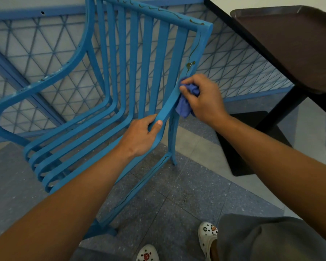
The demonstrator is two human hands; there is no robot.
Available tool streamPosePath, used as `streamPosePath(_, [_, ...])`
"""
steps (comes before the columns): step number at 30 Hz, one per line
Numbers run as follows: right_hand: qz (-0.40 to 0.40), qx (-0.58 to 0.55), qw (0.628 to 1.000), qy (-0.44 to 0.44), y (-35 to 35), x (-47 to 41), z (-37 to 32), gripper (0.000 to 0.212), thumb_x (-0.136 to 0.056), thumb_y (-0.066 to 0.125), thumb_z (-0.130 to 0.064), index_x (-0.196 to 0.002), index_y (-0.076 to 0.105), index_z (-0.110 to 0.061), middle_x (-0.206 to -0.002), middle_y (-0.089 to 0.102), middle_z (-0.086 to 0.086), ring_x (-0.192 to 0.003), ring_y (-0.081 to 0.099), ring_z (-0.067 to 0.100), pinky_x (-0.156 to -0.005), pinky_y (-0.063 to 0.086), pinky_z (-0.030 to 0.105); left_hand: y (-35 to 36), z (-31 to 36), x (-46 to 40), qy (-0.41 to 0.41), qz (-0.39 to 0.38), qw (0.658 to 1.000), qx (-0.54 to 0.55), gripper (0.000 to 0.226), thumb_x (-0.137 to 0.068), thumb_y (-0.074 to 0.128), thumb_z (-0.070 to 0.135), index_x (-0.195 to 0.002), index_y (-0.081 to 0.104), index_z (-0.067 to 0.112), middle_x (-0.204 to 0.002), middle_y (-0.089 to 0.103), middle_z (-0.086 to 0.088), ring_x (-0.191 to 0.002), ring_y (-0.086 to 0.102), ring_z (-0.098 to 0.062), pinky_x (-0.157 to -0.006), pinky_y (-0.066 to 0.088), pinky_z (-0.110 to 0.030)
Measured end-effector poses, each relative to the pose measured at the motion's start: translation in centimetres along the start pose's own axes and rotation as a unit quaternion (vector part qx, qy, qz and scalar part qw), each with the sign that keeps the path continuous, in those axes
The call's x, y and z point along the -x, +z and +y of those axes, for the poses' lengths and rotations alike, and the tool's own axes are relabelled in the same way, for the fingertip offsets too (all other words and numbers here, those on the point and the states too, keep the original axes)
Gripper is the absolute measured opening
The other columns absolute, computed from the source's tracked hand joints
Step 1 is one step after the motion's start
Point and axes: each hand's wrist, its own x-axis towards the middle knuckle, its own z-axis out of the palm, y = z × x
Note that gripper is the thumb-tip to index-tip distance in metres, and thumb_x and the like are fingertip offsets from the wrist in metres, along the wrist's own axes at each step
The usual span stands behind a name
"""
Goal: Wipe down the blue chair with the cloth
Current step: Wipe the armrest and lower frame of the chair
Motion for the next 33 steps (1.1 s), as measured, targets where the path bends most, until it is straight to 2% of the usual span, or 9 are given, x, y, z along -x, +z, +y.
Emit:
streamPosePath(3, [-0.024,0.033,0.999,-0.008,-0.1,0.2,0.0,0.017,-0.095,0.069,-0.025,-0.107,0.073,-0.013,-0.105,0.065,0.004,-0.099,0.060,0.014,-0.087,0.048,0.026,-0.1,0.0,0.1,-0.003,-0.004,1.000,0.013,0.033,-0.105,0.043,0.048,-0.126,0.065,0.035,-0.070,0.061,0.009,-0.060,0.055,0.000,-0.054,0.039,-0.009])
streamPosePath(6, [0.043,0.024,0.999,0.000,-1.8,-2.0,0.0,0.019,-0.094,0.070,-0.025,-0.110,0.073,-0.015,-0.108,0.064,0.007,-0.099,0.057,0.007,-0.090,0.042,0.014,-0.2,0.0,0.2,-0.008,-0.010,1.000,0.011,0.035,-0.105,0.042,0.051,-0.131,0.061,0.038,-0.079,0.066,0.011,-0.068,0.059,0.001,-0.054,0.039,-0.007])
streamPosePath(10, [0.117,0.013,0.993,0.004,-3.5,-4.7,-0.1,0.019,-0.092,0.070,-0.025,-0.107,0.071,-0.015,-0.107,0.066,0.004,-0.099,0.061,0.008,-0.093,0.049,0.024,-0.2,0.0,0.2,-0.006,-0.015,1.000,0.010,0.037,-0.104,0.042,0.053,-0.133,0.060,0.039,-0.087,0.069,0.011,-0.075,0.062,0.001,-0.059,0.042,-0.010])
streamPosePath(12, [0.086,0.011,0.996,0.004,-3.0,-4.2,-0.1,0.018,-0.092,0.070,-0.024,-0.108,0.072,-0.016,-0.108,0.067,0.003,-0.101,0.063,0.011,-0.093,0.050,0.029,-0.2,0.0,0.1,-0.010,-0.016,1.000,0.009,0.037,-0.104,0.042,0.054,-0.133,0.060,0.039,-0.091,0.070,0.011,-0.078,0.063,0.000,-0.062,0.046,-0.014])
streamPosePath(18, [-0.036,0.061,0.997,0.008,0.2,0.2,-0.4,0.015,-0.092,0.072,-0.027,-0.106,0.076,-0.022,-0.102,0.067,-0.008,-0.097,0.064,0.014,-0.087,0.052,0.035,-0.3,0.2,0.0,-0.010,-0.011,1.000,0.023,0.034,-0.104,0.044,0.051,-0.128,0.063,0.037,-0.079,0.065,0.026,-0.067,0.060,0.006,-0.056,0.039,-0.005])
streamPosePath(21, [-0.081,0.099,0.992,0.010,-0.1,-0.4,-0.8,0.016,-0.091,0.072,-0.033,-0.105,0.077,-0.027,-0.104,0.071,-0.004,-0.099,0.065,0.017,-0.086,0.053,0.039,-0.2,0.1,0.0,-0.013,-0.010,1.000,0.025,0.033,-0.104,0.043,0.051,-0.127,0.063,0.039,-0.079,0.067,0.009,-0.064,0.059,-0.001,-0.054,0.041,-0.010])
streamPosePath(23, [-0.079,0.119,0.990,0.002,-1.2,-1.6,-0.9,0.017,-0.091,0.071,-0.036,-0.105,0.078,-0.029,-0.104,0.073,-0.004,-0.098,0.066,0.015,-0.085,0.055,0.039,-0.3,0.0,0.1,-0.014,-0.016,1.000,0.021,0.034,-0.104,0.042,0.053,-0.129,0.061,0.041,-0.082,0.068,0.006,-0.067,0.060,-0.004,-0.053,0.042,-0.012])
streamPosePath(29, [0.040,0.088,0.995,0.030,-2.5,-4.0,-1.2,0.021,-0.090,0.068,-0.039,-0.105,0.078,-0.028,-0.101,0.070,-0.012,-0.097,0.065,0.009,-0.087,0.053,0.036,-0.5,0.2,0.2,-0.029,-0.023,0.999,0.023,0.038,-0.105,0.041,0.050,-0.137,0.059,0.040,-0.089,0.068,0.017,-0.075,0.060,0.006,-0.057,0.039,-0.005])
streamPosePath(33, [-0.010,0.084,0.995,0.053,0.5,-0.4,-1.2,0.023,-0.094,0.068,-0.037,-0.114,0.076,-0.029,-0.108,0.071,0.000,-0.101,0.064,0.017,-0.087,0.052,0.038,-0.5,0.3,-0.1,-0.025,-0.026,0.999,0.022,0.035,-0.106,0.041,0.048,-0.133,0.062,0.038,-0.083,0.068,0.004,-0.068,0.059,-0.007,-0.056,0.043,-0.018])
